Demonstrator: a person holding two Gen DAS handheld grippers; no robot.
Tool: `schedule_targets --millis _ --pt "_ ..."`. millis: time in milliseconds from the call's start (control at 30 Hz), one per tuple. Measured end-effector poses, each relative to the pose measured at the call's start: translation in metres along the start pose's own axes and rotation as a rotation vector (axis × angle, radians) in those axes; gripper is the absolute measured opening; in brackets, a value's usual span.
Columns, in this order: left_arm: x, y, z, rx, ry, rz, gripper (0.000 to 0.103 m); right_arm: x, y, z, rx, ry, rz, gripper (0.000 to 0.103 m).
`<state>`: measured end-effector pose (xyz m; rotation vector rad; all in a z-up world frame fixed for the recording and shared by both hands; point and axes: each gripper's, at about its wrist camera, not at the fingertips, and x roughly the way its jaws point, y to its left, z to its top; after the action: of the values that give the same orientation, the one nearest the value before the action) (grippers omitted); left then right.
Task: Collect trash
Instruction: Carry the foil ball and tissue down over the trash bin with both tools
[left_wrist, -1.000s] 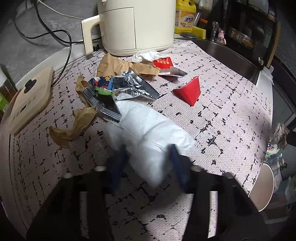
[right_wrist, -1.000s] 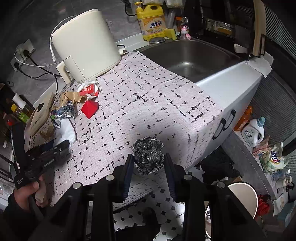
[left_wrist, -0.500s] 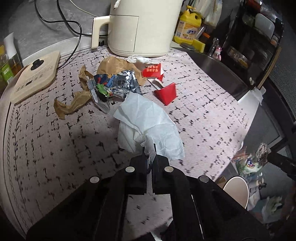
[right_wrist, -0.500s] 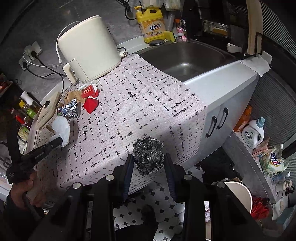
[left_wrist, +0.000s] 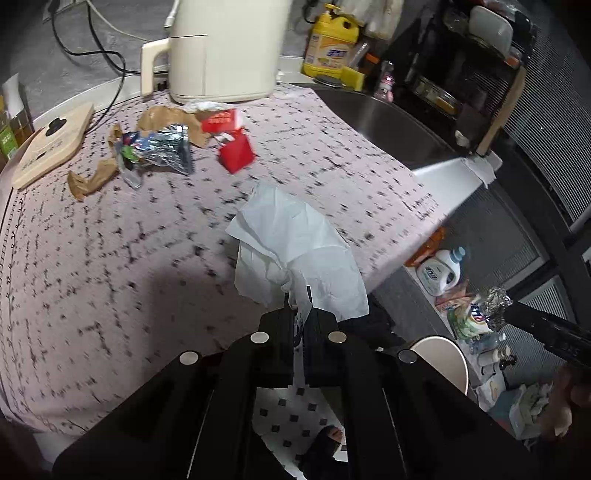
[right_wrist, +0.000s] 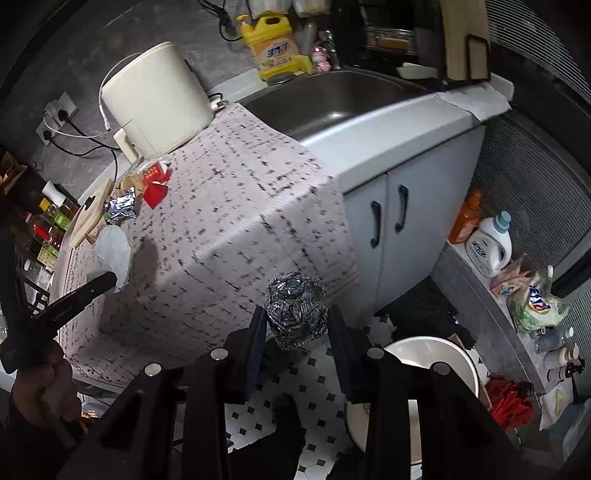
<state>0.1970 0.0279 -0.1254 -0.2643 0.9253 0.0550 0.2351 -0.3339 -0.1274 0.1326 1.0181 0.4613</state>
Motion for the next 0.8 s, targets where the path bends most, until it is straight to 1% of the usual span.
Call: schedule_targets --millis 300,433,467,500,567,800 --pt "0.010 -0.068 -0.037 0.036 0.040 -0.048 0.004 -0.020 -0.070 -0.026 0.039 0.021 -0.042 0.035" --pt "0.018 -0.098 -0.052 0.068 0.066 -0.077 0.004 -0.026 -0.101 -0.040 0.065 0.032 -0.065 0.037" --pt "0.020 -0.108 -0.056 0.079 0.074 -0.085 0.004 -0.027 -0.109 -0.043 0.076 0.036 -0.070 0.047" --pt "0.022 -0.116 -0.060 0.086 0.080 -0.092 0.004 -0.029 -0.117 -0.046 0.089 0.037 -0.077 0.055" --pt "0.027 -0.131 -0.066 0.102 0.094 -0.110 0.004 -0.033 -0.130 -0.050 0.108 0.028 -0.093 0.055" --pt "0.043 -0.180 -0.085 0.175 0.149 -0.161 0.004 -0.052 -0.167 -0.062 0.155 -0.002 -0.107 0.056"
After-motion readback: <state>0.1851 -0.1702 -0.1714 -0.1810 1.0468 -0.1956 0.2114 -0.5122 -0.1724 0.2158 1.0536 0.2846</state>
